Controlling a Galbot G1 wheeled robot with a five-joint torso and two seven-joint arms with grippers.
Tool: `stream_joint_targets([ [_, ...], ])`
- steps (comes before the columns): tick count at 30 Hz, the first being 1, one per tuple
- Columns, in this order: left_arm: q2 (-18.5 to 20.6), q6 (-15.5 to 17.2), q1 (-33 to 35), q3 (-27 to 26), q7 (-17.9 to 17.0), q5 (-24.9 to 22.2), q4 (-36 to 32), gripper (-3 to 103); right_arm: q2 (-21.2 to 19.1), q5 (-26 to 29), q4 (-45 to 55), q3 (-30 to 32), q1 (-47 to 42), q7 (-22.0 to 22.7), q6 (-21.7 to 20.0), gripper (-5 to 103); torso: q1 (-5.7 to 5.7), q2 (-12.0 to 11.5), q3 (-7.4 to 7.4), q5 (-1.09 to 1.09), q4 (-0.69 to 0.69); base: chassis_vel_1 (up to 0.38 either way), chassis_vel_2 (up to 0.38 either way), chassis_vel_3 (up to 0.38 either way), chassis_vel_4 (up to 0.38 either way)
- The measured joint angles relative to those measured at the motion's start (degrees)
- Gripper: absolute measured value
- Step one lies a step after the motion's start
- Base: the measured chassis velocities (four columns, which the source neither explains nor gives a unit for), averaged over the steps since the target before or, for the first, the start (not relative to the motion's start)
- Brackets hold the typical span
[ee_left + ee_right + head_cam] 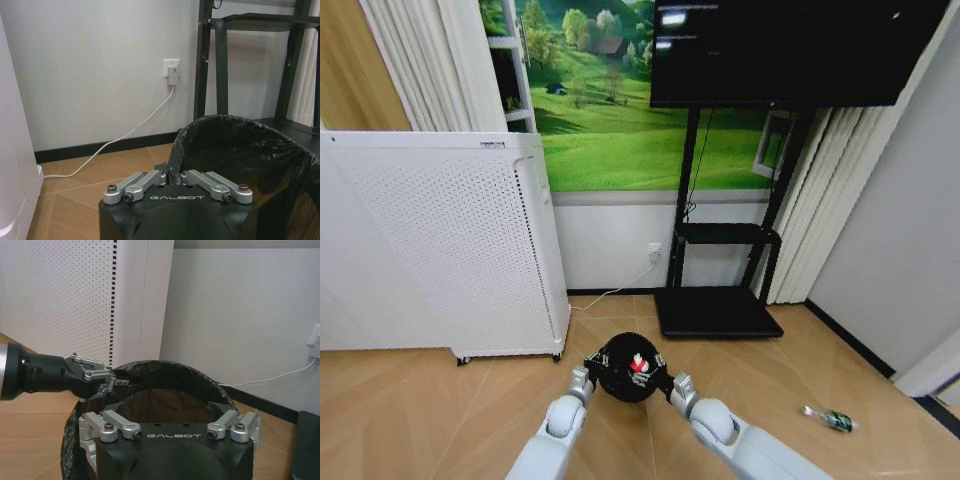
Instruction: Pick up the trash bin and place the garbage on the floor into it.
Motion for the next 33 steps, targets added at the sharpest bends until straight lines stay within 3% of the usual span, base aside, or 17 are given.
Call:
stream_joint_targets([
  [2, -0.1, 0.0, 0.2, -0.3, 0.0, 0.1, -0.1, 6, 0.0, 0.0, 0.1, 0.5, -0.4, 0.2, 0.0, 99, 0.00, 0.0, 0.00, 0.00, 0.00, 0.000, 0.000, 0.000, 0.000],
  [7, 0.8, 0.1, 1.2, -1.7, -0.1, -0.2, -2.3, 6, 0.3, 0.7, 0.3, 4.1, -1.4, 0.8, -0.4, 100, 0.00, 0.0, 0.00, 0.00, 0.00, 0.000, 0.000, 0.000, 0.000],
  [15, 4.2, 1.4, 6.5, -9.0, -0.4, -1.6, -9.5, 6, 1.0, 2.0, 0.9, 18.6, -6.8, 0.5, -1.5, 100, 0.00, 0.0, 0.00, 0.00, 0.00, 0.000, 0.000, 0.000, 0.000],
  [21, 6.2, 1.5, 10.3, -13.0, -0.4, -1.7, -13.9, 6, 1.4, 2.0, -0.6, 23.6, -8.6, 0.9, -1.2, 100, -0.01, 0.0, 0.00, -0.01, 0.01, 0.000, 0.000, 0.000, 0.000],
  [24, 8.3, 2.0, 14.5, -18.0, -0.5, -2.2, -19.2, 6, 4.6, 2.3, -2.5, 29.4, -9.9, 3.7, -3.2, 100, 0.00, 0.0, 0.00, -0.02, 0.02, 0.000, 0.000, 0.000, 0.000],
  [27, 8.7, 2.3, 15.8, -19.7, -0.6, -2.7, -20.8, 6, 5.9, 2.5, -3.0, 30.8, -10.3, 4.9, -3.9, 100, 0.00, 0.0, 0.00, 0.00, 0.01, 0.000, 0.000, 0.000, 0.000],
  [30, 10.0, 2.8, 20.6, -24.9, -0.7, -3.8, -25.8, 6, 9.8, 2.7, -3.9, 34.5, -12.3, 7.3, -5.4, 100, -0.01, 0.0, -0.01, 0.00, 0.00, 0.000, 0.000, 0.000, 0.000],
  [33, 10.0, 2.8, 21.1, -25.5, -0.7, -3.9, -26.3, 6, 10.1, 2.6, -4.0, 34.9, -12.5, 7.5, -5.4, 100, -0.01, 0.0, -0.01, 0.00, 0.01, 0.000, 0.000, 0.000, 0.000],
])
